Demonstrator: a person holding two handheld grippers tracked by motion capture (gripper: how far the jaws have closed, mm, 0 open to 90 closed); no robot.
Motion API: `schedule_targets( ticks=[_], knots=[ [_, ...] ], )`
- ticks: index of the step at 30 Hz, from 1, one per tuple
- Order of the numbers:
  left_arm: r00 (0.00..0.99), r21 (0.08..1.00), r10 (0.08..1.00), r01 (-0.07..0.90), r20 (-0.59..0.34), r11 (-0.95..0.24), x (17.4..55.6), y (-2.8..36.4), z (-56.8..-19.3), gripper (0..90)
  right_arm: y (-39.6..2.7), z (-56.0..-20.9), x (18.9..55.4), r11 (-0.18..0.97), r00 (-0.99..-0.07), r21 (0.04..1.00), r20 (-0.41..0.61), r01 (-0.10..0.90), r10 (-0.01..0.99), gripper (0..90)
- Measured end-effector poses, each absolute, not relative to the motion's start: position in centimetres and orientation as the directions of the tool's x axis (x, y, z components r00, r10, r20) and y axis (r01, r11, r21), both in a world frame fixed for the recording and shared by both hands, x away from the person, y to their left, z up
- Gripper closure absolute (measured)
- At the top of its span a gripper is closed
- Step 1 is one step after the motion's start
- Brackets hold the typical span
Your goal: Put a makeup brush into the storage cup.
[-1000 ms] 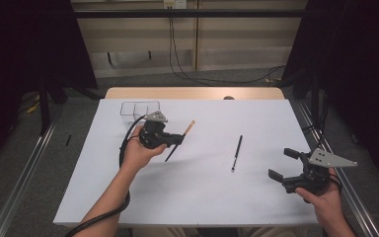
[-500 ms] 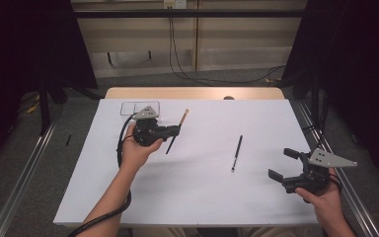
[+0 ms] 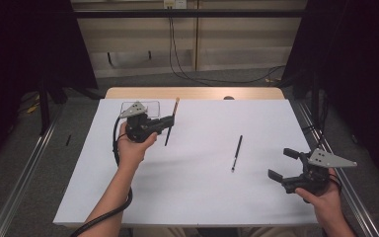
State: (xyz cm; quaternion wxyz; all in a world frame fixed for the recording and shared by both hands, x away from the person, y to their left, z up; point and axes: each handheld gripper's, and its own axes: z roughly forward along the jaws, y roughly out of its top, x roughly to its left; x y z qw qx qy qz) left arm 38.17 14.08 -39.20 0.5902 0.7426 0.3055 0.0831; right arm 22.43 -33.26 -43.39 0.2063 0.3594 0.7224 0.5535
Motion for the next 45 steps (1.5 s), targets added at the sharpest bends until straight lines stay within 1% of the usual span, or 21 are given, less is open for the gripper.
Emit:
schedule_targets(
  ticks=[14,24,45],
  knots=[
    [0.77,0.949,0.591,0.315,-0.24,-0.025,38.6,15.0,-38.1,83.9,-33.2,-43.3,22.4,0.13,-0.659,0.948,0.099,0.289,0.745,0.0],
    [0.749,0.959,0.626,0.284,-0.217,-0.008,39.0,15.2,-37.5,83.8,-33.2,-43.3,22.4,0.132,-0.661,0.949,0.097,0.287,0.744,0.0],
    [0.72,0.968,0.665,0.251,-0.199,0.018,39.9,15.7,-36.2,83.8,-33.2,-43.4,22.4,0.131,-0.661,0.948,0.099,0.29,0.744,0.0]
  ],
)
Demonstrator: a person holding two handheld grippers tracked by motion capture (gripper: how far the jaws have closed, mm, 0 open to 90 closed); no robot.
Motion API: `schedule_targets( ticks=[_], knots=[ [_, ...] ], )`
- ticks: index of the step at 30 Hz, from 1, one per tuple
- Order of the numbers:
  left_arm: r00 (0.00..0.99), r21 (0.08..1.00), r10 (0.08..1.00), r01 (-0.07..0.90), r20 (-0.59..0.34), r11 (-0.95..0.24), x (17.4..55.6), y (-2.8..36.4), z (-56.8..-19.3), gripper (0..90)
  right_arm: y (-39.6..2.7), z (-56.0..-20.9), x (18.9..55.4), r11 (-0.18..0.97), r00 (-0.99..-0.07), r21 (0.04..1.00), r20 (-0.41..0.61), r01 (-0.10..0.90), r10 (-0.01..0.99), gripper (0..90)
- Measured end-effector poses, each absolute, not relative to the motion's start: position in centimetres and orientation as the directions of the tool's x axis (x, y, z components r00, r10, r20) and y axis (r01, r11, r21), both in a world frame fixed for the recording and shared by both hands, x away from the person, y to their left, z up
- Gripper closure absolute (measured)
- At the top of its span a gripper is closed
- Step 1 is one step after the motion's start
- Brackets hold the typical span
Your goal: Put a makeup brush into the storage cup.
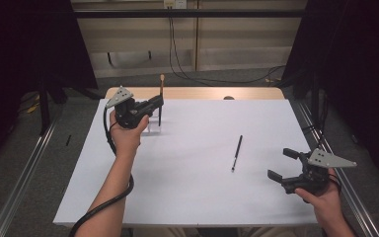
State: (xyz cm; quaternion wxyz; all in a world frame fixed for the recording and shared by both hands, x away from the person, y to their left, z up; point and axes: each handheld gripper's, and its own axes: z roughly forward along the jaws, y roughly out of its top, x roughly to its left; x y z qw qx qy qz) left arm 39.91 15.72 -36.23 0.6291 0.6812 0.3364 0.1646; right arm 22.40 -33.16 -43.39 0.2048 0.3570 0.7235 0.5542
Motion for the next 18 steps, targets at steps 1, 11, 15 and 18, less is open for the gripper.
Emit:
schedule_targets(
  ticks=[1,11,15,18],
  knots=[
    [0.716,0.968,0.669,0.25,-0.199,0.02,40.0,15.7,-36.2,83.8,-33.2,-43.4,22.4,0.129,-0.661,0.949,0.1,0.289,0.744,0.0],
    [0.693,0.97,0.693,0.241,-0.2,0.039,40.7,16.1,-36.1,83.8,-33.2,-43.5,22.5,0.133,-0.663,0.948,0.098,0.289,0.743,0.0],
    [0.682,0.969,0.701,0.24,-0.21,0.057,41.0,16.2,-36.2,83.8,-33.2,-43.5,22.5,0.132,-0.663,0.948,0.098,0.289,0.743,0.0],
    [0.677,0.969,0.705,0.239,-0.214,0.064,41.2,16.4,-36.3,83.8,-33.2,-43.5,22.5,0.131,-0.662,0.948,0.099,0.289,0.743,0.0]
  ],
)
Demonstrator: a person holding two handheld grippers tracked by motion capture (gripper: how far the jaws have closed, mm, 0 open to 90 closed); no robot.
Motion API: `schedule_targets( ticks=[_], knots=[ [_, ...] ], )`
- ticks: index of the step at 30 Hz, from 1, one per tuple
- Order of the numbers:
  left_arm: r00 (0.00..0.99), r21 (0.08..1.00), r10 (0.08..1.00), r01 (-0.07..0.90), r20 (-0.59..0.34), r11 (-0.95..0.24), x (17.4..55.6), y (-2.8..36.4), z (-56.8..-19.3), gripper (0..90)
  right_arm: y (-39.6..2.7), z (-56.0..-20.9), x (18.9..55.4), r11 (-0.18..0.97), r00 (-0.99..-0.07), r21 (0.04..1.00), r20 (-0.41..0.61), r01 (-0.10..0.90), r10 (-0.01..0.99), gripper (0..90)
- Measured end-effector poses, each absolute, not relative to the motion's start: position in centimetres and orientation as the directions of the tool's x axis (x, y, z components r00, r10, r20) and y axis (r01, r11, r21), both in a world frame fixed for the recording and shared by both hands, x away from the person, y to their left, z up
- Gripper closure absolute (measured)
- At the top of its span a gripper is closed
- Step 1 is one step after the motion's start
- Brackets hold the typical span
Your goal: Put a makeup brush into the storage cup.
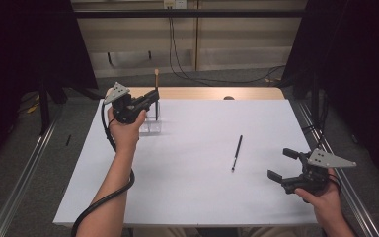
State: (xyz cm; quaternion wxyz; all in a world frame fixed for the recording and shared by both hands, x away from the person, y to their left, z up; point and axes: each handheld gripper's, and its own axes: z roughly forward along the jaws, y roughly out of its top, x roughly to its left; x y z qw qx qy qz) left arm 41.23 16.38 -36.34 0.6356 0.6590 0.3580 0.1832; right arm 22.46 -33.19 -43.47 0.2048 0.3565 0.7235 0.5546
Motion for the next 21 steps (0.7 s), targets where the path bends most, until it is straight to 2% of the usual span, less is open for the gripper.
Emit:
schedule_targets(
  ticks=[21],
  knots=[
    [0.666,0.973,0.716,0.216,-0.209,0.084,42.5,15.8,-36.0,83.8,-33.2,-43.5,22.5,0.131,-0.66,0.948,0.1,0.291,0.744,0.0]
  ],
)
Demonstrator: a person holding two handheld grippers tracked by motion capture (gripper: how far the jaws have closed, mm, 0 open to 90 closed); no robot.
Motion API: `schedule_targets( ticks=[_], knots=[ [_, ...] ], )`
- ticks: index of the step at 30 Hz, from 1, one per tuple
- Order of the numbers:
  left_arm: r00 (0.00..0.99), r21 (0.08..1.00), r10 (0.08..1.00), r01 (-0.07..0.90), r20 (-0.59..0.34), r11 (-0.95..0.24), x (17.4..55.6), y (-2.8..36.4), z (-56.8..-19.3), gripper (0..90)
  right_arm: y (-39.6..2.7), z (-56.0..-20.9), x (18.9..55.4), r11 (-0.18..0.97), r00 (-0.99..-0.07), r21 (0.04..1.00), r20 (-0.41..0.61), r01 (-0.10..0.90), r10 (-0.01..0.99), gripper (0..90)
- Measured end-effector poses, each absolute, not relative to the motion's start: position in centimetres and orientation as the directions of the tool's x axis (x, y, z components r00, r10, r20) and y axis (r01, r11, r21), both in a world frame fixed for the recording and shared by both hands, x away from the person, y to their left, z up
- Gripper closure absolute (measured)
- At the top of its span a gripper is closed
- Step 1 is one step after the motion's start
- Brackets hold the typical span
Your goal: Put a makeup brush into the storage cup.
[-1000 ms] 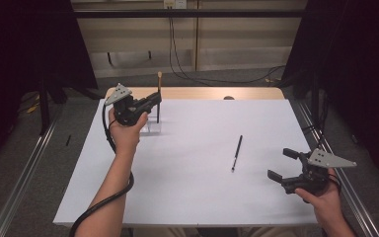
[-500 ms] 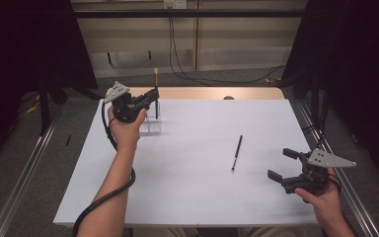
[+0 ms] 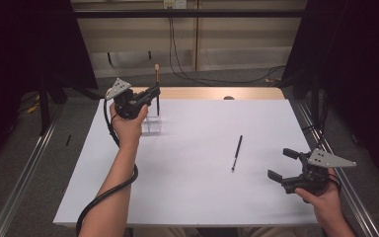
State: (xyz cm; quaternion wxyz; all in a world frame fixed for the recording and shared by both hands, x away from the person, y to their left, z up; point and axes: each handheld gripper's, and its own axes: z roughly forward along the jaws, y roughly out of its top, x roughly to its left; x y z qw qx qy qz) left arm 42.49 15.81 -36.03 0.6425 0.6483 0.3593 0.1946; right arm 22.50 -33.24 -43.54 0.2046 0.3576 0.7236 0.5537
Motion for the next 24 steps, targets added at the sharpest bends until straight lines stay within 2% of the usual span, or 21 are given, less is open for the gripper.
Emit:
schedule_targets(
  ticks=[24],
  knots=[
    [0.649,0.974,0.73,0.203,-0.211,0.101,43.7,15.4,-35.9,83.8,-33.3,-43.6,22.5,0.131,-0.661,0.947,0.101,0.293,0.744,0.0]
  ],
)
